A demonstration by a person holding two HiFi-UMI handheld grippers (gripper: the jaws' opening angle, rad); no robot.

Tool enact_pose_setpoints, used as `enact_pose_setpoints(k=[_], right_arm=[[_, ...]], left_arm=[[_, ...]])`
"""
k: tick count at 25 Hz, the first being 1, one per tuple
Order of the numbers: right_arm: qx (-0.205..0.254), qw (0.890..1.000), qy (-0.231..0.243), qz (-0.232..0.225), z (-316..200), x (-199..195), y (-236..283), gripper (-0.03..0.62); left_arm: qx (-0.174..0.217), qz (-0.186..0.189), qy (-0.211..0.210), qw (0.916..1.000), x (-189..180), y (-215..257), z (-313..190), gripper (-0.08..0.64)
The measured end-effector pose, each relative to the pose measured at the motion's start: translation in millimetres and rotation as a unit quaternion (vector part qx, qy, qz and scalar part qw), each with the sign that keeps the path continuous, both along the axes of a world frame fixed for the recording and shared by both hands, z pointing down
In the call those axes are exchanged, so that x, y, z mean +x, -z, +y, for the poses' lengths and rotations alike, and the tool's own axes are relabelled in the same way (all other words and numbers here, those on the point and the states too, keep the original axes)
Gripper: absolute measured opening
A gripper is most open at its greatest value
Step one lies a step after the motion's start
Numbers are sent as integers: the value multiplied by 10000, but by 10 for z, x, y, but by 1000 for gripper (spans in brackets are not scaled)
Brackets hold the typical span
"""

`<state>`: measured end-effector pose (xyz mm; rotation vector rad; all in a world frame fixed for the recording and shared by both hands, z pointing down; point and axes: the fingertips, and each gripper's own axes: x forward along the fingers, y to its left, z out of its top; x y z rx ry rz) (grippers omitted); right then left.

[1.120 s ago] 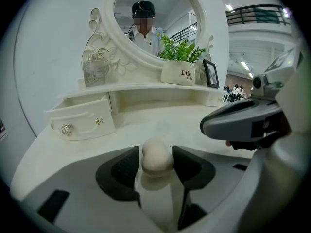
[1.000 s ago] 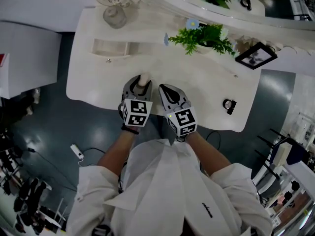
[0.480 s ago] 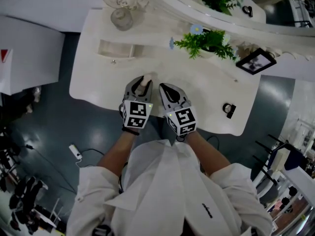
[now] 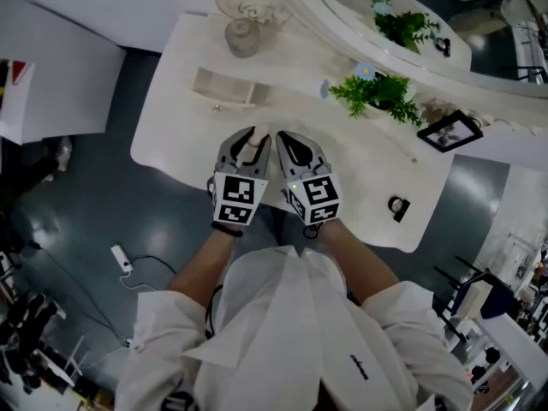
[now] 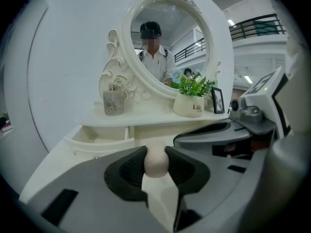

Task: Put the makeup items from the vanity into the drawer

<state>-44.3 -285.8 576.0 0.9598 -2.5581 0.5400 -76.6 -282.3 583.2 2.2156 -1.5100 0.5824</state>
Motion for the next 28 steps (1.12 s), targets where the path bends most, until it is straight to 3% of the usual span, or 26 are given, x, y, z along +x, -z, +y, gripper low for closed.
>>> enact_pose_setpoints(k=[15,28], right_arm=[[399,9983,407,-83,-469,-600,183,17],[478,9979,430,-109,-696,-842,137,17]], left_arm=[[359,31,855,9957,-755,191,-475,135],[367,72,1105,9932,-920,73,-764,135]])
